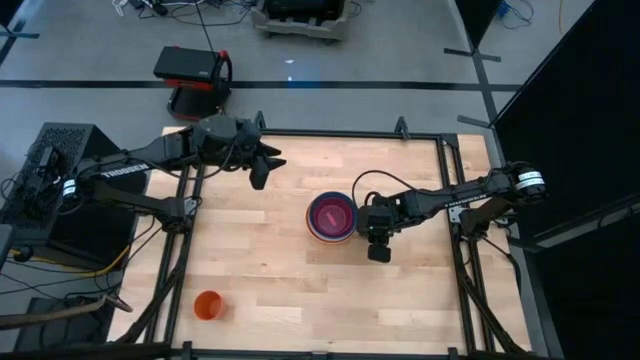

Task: Nest bowls inside each other
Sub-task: Move the blue cup to the right side of the stacked bowls, then move the orange cup to the left side of the stacked bowls

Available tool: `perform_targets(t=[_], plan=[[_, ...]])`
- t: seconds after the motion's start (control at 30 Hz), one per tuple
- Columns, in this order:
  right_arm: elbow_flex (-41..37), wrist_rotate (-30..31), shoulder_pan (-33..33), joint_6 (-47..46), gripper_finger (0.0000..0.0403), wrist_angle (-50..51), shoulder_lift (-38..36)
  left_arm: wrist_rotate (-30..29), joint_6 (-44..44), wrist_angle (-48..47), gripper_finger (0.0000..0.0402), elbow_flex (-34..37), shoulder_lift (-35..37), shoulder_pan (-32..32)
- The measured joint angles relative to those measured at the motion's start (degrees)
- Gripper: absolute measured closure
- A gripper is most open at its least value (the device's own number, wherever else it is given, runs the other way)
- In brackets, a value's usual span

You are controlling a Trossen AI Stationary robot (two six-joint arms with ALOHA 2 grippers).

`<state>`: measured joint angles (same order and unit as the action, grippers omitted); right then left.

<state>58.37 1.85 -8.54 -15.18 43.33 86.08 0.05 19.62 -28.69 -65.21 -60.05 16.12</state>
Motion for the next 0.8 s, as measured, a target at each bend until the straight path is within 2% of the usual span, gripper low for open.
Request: perform_targets(t=[0.13,0.7,0.8], plan=[[0.0,0.07,0.0,-0.29,0.03,0.04,-0.02,-0.01,0.0,0.0,0.0238,-0.01,0.0,0.0],[0.0,5.24,0.65,-6.44,0.0232,4.07,-10.26,2.19,-1.1,-0.79,0.0236,-0.02,0.0,0.0],[0.0,8.02,1.25,-7.55,0.0224,4.09,-12.96,5.6,-1.17,-3.8,0.0239,0.0,0.09,0.0]])
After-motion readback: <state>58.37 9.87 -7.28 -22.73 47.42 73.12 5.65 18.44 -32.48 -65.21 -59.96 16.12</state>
